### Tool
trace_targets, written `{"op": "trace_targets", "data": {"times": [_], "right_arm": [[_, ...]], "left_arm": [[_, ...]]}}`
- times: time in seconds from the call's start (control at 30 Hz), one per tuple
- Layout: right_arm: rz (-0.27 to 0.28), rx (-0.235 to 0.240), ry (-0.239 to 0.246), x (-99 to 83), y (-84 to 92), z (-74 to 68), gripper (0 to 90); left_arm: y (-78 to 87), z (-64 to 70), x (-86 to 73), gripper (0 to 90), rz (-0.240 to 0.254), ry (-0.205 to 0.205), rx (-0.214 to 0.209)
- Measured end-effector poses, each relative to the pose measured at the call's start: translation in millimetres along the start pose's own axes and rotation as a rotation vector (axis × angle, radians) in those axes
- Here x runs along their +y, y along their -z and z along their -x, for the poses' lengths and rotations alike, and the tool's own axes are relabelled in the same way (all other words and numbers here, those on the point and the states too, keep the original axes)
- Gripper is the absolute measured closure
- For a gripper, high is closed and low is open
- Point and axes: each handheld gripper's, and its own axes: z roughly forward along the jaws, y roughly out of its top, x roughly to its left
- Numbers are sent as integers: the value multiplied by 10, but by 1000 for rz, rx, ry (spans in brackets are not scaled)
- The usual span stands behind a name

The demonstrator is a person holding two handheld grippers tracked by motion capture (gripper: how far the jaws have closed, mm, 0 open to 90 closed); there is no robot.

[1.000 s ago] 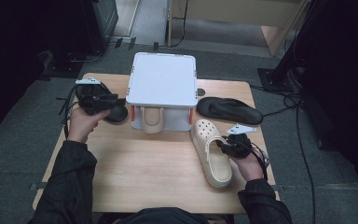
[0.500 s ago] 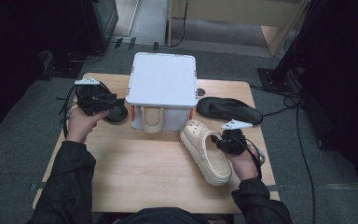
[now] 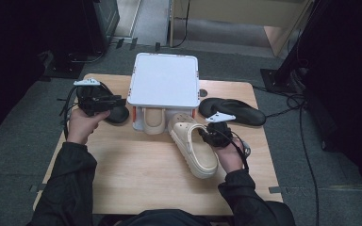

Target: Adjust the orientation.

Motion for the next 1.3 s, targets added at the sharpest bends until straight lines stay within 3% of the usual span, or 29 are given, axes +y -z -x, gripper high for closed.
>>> {"op": "trace_targets", "data": {"times": [0.23,0.4,0.6,0.9,1.03,1.13,1.23,1.3], "right_arm": [[-9,-34,-25,68,-175,-37,761],[-12,-66,4,113,-253,-150,760],[-8,-70,18,154,-337,-264,758],[2,-87,11,186,-487,-314,715],[10,-37,-21,155,-485,-270,628],[17,52,-58,125,-459,-196,516],[37,91,-83,88,-371,-137,486],[39,90,-69,55,-286,-128,483]], "left_arm": [[-17,12,1,614,3,-6,-2],[-18,14,2,620,3,-5,-2],[-20,11,2,622,4,-6,-1],[-19,8,-1,620,5,-2,1],[-24,4,-4,614,2,-1,4],[-27,-3,-8,608,2,-2,4],[-29,-3,-8,606,2,-3,6],[-30,-3,-9,605,2,0,6]]}}
